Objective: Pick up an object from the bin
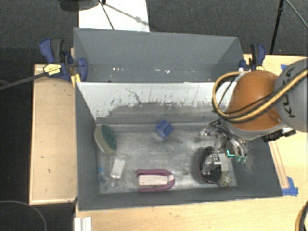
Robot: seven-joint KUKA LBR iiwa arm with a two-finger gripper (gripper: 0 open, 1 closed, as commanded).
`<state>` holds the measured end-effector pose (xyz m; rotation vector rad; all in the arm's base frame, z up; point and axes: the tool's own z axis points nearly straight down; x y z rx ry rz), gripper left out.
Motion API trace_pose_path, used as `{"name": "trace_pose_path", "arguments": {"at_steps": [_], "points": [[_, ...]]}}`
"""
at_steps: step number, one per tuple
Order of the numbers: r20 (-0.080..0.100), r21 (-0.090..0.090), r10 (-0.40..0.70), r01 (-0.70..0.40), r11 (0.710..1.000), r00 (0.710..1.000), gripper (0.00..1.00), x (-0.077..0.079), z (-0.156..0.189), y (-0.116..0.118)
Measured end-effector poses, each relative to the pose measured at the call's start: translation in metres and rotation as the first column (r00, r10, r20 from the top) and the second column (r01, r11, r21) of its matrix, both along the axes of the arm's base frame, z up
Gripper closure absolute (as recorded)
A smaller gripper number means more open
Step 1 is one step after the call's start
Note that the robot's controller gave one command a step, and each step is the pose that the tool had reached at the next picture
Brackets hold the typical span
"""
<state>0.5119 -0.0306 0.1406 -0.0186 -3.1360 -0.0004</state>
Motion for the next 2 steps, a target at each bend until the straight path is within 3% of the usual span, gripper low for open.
{"name": "trace_pose_path", "arguments": {"at_steps": [1,2], "points": [[0.021,0.011,0.352,-0.353,0.936,0.936,0.0,-0.018,-0.063,-0.051],[0.008,-0.005,0.704,-0.704,0.71,0.71,0.0,-0.031,-0.04,-0.11]]}}
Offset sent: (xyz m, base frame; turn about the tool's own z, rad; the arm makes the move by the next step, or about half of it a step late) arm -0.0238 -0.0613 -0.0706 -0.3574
